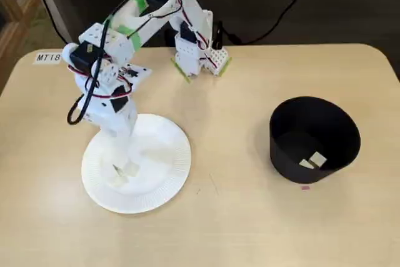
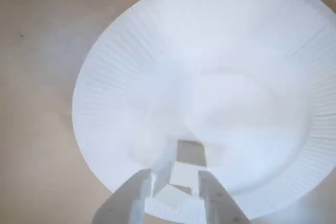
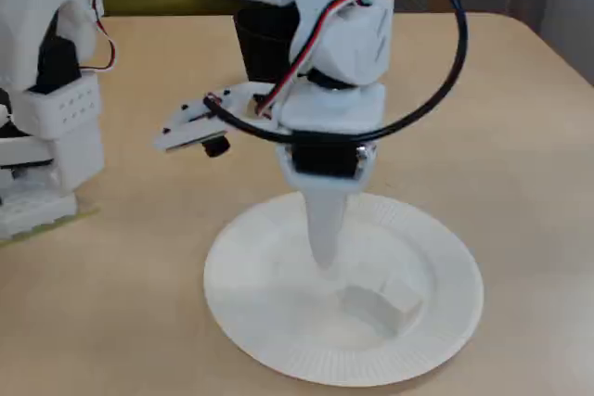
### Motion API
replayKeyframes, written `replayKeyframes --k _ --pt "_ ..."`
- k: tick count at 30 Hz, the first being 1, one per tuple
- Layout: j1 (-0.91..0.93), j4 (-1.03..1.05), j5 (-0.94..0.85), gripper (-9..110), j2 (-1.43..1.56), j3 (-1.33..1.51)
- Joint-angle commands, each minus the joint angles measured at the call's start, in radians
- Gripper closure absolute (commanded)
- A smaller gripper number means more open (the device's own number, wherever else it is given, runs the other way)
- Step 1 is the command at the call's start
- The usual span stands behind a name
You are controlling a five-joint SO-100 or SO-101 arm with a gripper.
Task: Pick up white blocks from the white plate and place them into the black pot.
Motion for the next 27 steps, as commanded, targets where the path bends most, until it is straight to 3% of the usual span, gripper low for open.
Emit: replayKeyframes --k 1,20,27 --pt "-0.023 0.006 0.002 85 0.003 -0.043" --pt "-0.040 0.006 0.241 83 -0.072 -0.104" --pt "-0.038 0.005 0.255 83 -0.149 -0.178"
